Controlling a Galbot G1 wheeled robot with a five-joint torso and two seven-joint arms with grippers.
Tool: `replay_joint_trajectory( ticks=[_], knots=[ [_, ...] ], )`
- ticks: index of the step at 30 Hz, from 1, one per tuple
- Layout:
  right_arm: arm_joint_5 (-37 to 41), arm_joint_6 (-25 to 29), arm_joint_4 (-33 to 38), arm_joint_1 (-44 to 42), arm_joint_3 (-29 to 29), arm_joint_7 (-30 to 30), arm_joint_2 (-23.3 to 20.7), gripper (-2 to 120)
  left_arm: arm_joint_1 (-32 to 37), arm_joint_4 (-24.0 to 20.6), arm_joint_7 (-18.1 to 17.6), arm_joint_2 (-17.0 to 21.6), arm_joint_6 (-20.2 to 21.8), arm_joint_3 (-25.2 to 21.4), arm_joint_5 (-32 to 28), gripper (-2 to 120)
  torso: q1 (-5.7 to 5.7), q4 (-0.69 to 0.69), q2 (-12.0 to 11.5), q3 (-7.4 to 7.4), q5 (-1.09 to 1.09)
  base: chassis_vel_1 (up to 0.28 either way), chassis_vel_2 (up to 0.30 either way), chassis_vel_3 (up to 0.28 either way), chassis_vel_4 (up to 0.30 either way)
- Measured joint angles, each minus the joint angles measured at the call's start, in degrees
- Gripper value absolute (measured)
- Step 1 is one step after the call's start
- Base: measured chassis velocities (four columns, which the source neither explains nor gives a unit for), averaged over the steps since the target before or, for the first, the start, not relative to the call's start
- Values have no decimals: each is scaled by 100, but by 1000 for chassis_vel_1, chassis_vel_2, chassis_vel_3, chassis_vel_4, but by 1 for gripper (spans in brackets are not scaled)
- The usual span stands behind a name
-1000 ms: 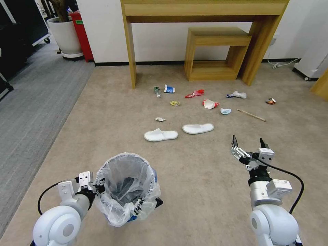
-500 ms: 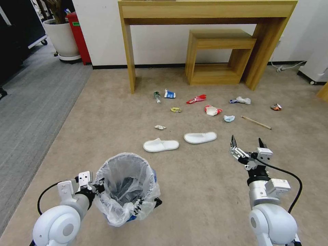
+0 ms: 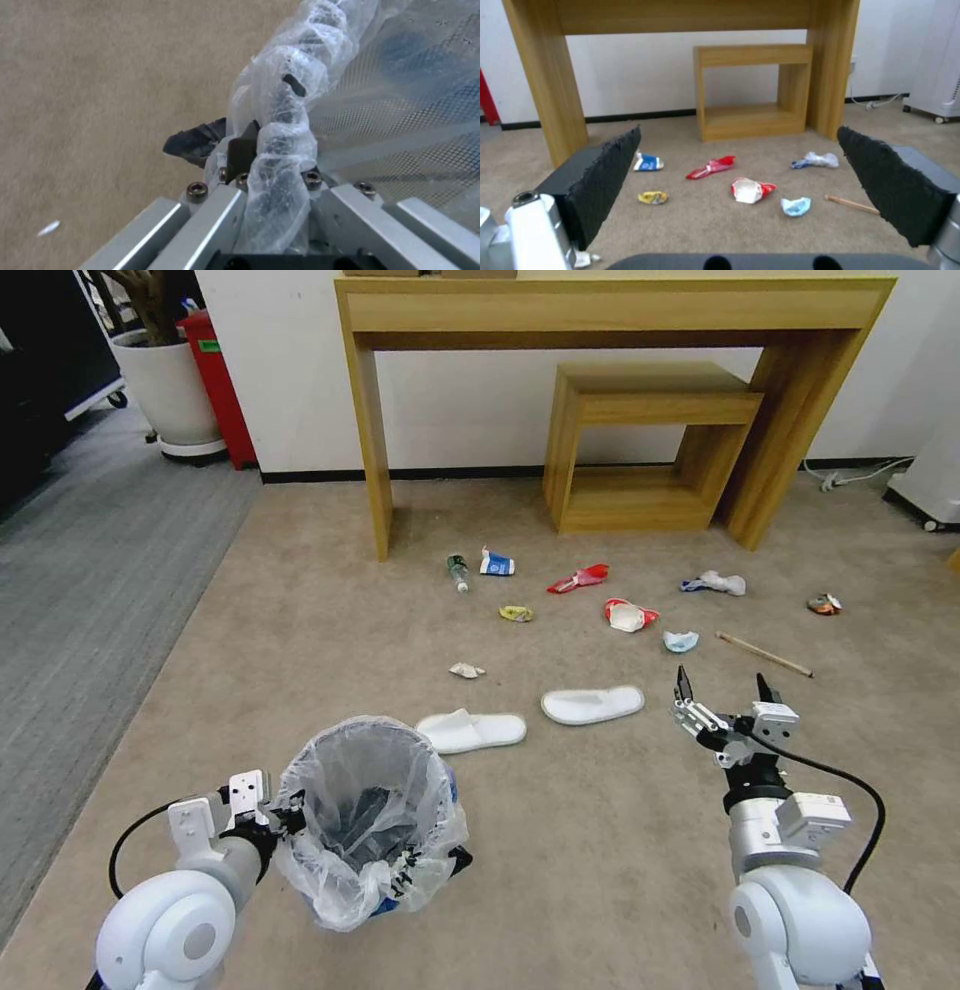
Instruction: Pick up the trash bin and place the garbage on the floor into it.
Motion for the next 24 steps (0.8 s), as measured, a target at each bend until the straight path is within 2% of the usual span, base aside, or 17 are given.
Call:
replay_joint_trajectory(
  ticks=[10,24],
  knots=[
    [45,1,25,-5,-35,74,0,100,-15,69,0,16,-18,-68,-12,0,0,2,0,0,0,-102,113,107,-113],
    [124,32,-52,101,-23,95,-21,100,-123,296,5,3,-40,-39,-18,0,-1,0,0,0,0,-4,3,1,-3]
  ],
)
